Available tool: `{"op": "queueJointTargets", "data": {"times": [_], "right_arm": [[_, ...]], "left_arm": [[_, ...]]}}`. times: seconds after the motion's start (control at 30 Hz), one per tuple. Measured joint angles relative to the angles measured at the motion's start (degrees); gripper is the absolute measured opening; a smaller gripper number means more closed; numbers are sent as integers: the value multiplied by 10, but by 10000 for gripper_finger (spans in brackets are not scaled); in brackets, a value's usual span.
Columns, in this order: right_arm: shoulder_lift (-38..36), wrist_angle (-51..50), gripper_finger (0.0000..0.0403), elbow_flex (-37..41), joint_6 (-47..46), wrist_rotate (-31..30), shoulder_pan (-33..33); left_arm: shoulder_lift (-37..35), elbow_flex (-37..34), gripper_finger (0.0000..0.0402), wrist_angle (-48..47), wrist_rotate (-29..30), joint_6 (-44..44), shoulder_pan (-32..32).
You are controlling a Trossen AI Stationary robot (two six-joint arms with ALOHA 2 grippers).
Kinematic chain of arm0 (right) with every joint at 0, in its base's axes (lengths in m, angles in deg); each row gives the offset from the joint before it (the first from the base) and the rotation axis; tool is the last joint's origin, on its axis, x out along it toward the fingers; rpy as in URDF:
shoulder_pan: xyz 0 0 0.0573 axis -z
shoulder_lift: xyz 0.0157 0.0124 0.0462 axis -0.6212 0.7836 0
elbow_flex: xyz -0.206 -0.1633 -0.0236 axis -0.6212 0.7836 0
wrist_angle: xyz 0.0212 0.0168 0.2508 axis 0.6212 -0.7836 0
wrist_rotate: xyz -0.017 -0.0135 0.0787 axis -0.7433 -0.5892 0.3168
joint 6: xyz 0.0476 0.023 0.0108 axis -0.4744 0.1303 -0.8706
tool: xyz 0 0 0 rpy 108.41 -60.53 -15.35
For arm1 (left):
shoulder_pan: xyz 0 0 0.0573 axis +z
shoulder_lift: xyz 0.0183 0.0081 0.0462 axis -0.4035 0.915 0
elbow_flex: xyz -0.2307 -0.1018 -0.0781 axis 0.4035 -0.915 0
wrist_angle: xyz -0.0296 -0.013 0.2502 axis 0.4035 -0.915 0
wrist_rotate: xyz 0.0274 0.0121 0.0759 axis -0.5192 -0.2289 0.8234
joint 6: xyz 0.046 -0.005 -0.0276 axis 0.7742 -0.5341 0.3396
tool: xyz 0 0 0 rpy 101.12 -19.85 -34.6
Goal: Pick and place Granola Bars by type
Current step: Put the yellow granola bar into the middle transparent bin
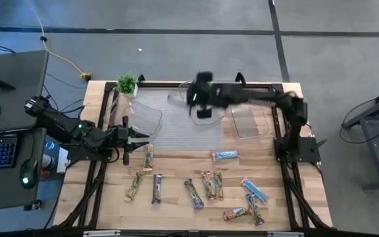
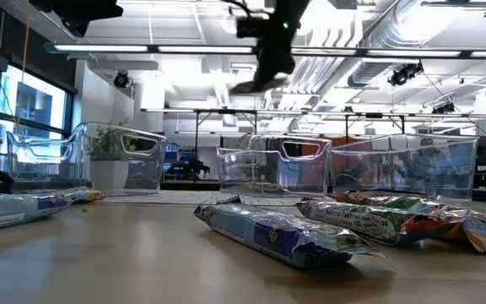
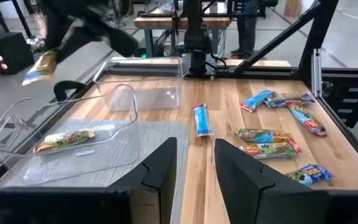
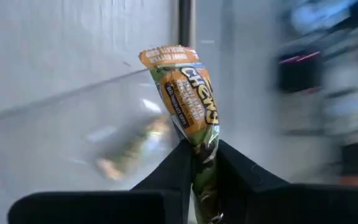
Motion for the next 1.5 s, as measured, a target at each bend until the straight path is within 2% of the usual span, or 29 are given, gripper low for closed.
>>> {"op": "queueJointTargets", "data": {"times": [0.07,0.13,0.27,0.6,0.7,0.8,1.2,1.5], "right_arm": [[-2,-3,45,1,-59,122,55],[4,27,40,14,-101,206,99],[5,120,32,81,-161,262,157],[6,273,35,242,-164,285,177],[6,325,37,275,-159,277,177],[6,331,47,292,-115,256,176],[6,368,113,299,-69,206,146],[-1,370,120,236,7,255,54]], "left_arm": [[0,0,103,0,0,0,0],[0,0,103,-1,0,0,0],[0,0,103,-1,0,0,0],[0,0,103,-4,1,0,0],[0,0,103,-4,2,0,0],[0,0,103,-4,2,0,0],[0,0,103,-4,3,0,0],[0,0,103,-3,3,-32,0]]}}
